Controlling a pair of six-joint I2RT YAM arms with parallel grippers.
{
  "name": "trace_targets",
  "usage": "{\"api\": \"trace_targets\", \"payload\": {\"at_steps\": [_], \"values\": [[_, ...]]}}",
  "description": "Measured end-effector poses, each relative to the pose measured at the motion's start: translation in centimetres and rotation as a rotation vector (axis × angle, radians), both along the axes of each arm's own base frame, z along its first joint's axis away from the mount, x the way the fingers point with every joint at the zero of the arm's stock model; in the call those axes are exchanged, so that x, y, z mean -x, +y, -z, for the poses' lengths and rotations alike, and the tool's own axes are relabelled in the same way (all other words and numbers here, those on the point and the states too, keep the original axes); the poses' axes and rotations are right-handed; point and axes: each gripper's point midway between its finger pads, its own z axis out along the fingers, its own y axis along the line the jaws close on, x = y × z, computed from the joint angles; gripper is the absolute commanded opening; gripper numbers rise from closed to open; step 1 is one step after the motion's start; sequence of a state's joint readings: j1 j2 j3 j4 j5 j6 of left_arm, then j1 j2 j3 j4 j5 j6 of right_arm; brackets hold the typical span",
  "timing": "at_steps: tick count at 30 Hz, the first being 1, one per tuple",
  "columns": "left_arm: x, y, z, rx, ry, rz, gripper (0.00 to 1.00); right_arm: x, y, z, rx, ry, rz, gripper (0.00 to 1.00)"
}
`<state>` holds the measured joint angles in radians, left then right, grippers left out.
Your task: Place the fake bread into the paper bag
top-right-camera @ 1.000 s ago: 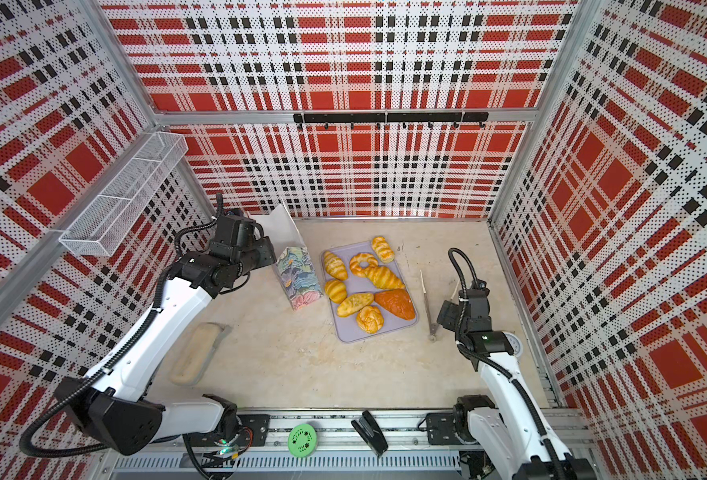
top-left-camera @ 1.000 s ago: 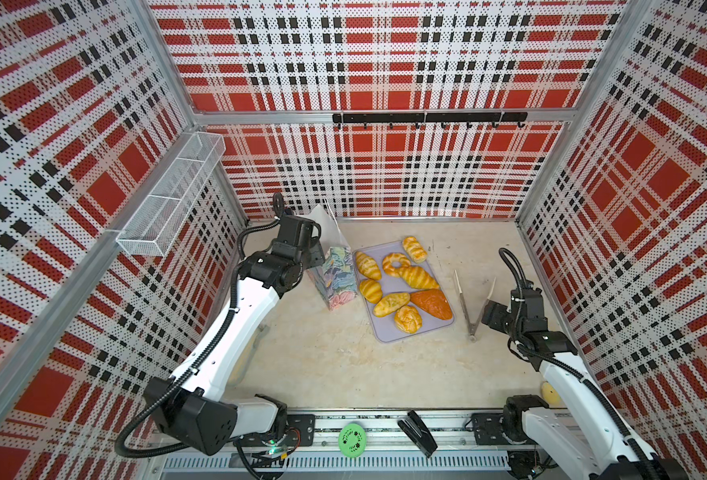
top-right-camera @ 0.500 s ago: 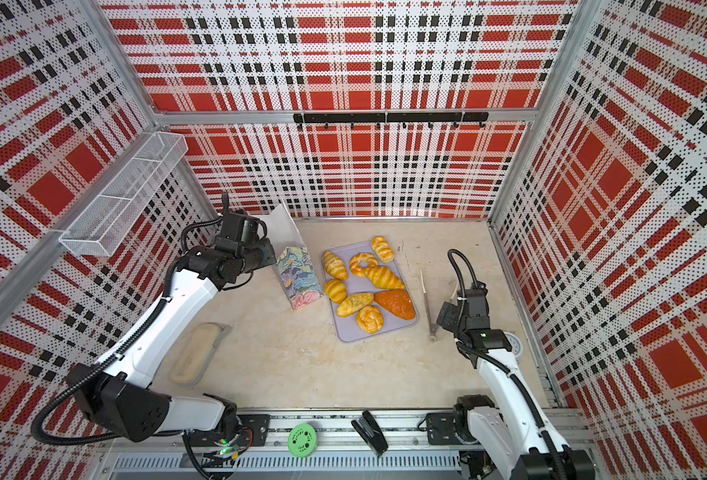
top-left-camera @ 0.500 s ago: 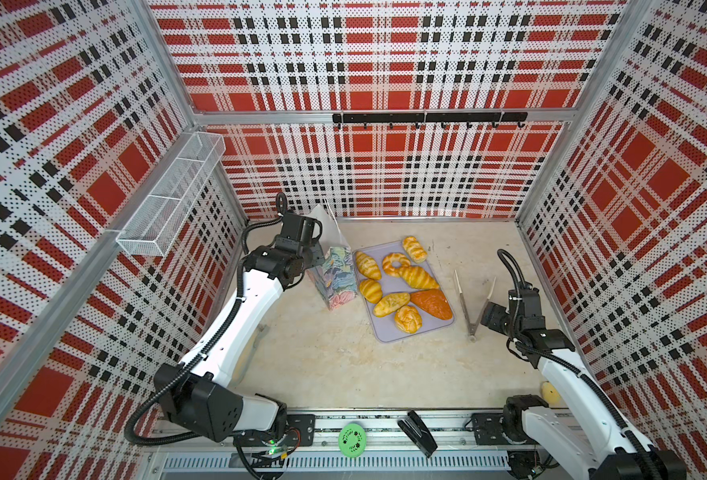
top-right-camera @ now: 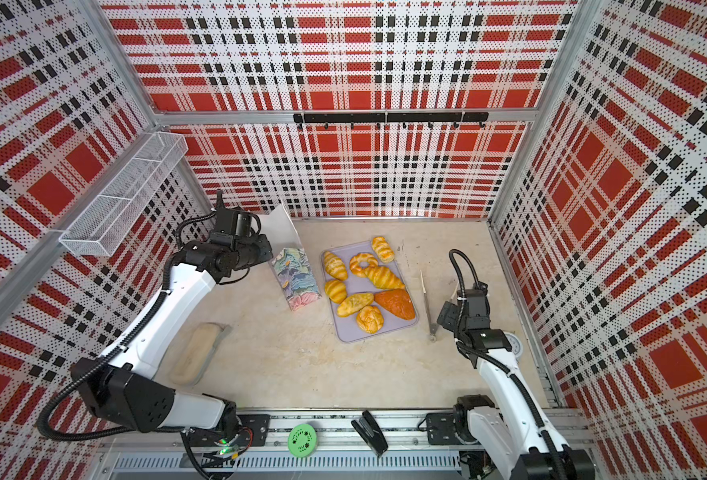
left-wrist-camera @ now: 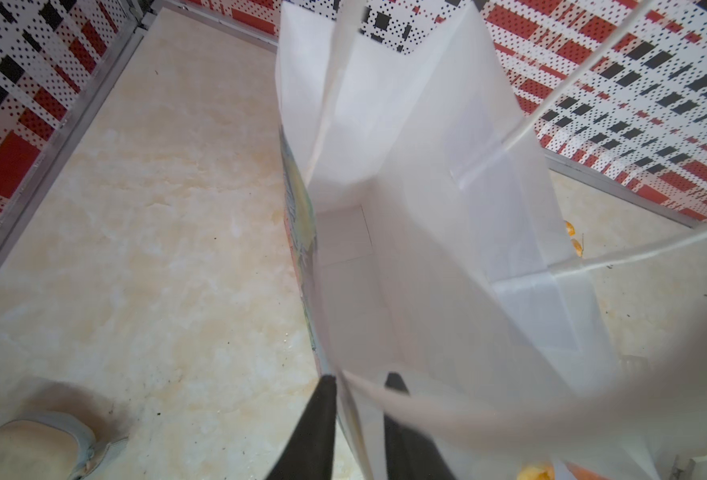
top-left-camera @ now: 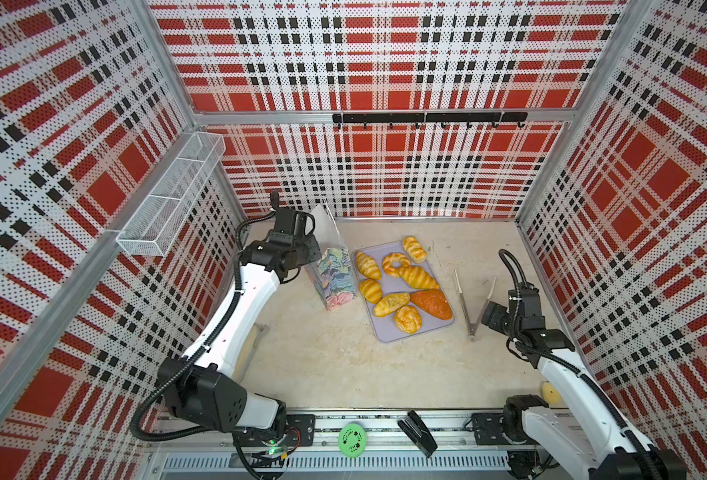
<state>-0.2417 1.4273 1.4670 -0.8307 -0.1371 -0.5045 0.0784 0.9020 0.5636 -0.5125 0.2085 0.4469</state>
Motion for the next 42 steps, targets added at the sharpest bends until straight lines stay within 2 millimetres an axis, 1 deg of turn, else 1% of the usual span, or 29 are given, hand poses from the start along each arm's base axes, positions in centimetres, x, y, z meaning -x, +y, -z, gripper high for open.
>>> {"api": "trace_targets", "payload": {"at_steps": [3, 5, 10, 21, 32, 34, 36, 40, 42], "values": [[-0.1, 0.1, 0.0, 0.01, 0.004, 0.009, 0.15, 0.0, 0.0, 0.3, -0.003, 0.013, 0.007, 0.87], [-0.1, 0.2, 0.1, 0.017, 0.005, 0.015, 0.13, 0.0, 0.0, 0.6, -0.005, 0.023, 0.01, 0.86], [-0.1, 0.4, 0.1, 0.033, 0.009, 0.017, 0.13, 0.0, 0.0, 0.9, -0.006, 0.032, 0.013, 0.86], [0.1, 0.3, -0.2, 0.033, 0.006, 0.043, 0.12, 0.0, 0.0, 1.5, -0.006, 0.057, 0.013, 0.85], [0.3, 1.0, -0.1, 0.033, 0.016, 0.045, 0.12, -0.1, 0.0, 2.5, -0.005, 0.093, 0.013, 0.84], [0.3, 1.0, -0.1, 0.032, 0.016, 0.048, 0.15, -0.2, 0.1, 2.6, -0.006, 0.095, 0.012, 0.84], [0.3, 1.0, 0.0, 0.03, 0.018, 0.049, 0.22, -0.3, 0.1, 2.8, -0.008, 0.103, 0.01, 0.83], [0.5, 1.1, -0.1, 0.028, 0.021, 0.052, 0.38, -0.7, 0.3, 3.2, -0.012, 0.122, 0.005, 0.8], [0.7, 1.1, -0.3, 0.027, 0.015, 0.053, 0.53, -1.0, 0.4, 3.1, -0.015, 0.124, 0.005, 0.79]]}}
